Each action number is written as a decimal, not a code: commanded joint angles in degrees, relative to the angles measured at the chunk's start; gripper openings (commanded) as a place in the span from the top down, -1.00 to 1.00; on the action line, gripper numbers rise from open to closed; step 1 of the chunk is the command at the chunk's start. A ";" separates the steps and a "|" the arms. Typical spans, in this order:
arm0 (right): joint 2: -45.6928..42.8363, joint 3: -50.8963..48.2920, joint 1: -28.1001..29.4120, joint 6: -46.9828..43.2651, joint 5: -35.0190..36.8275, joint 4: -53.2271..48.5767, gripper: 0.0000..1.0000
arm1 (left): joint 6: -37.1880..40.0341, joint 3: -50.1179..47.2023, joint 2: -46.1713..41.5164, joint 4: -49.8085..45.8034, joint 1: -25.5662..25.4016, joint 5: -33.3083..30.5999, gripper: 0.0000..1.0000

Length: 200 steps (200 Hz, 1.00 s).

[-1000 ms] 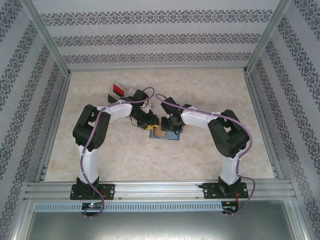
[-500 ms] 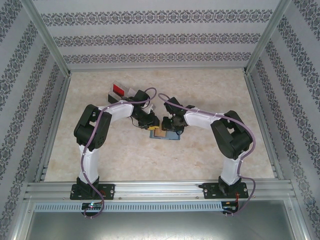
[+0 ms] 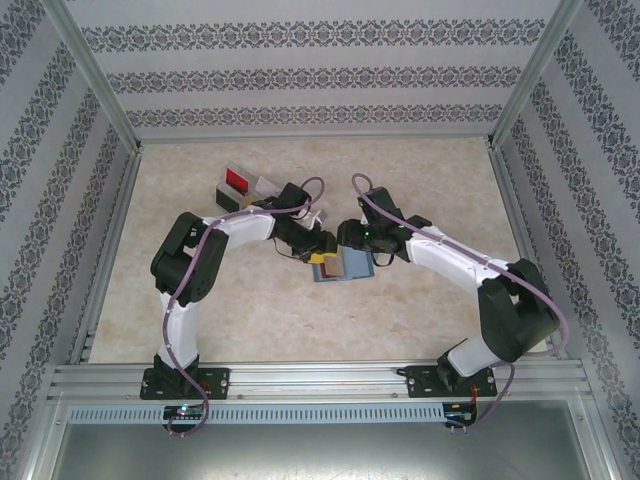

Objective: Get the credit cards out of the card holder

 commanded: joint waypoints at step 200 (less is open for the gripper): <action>-6.47 -8.49 -2.09 1.09 -0.96 -4.20 0.13 | -8.94 4.77 1.25 6.92 -2.48 -4.50 -0.30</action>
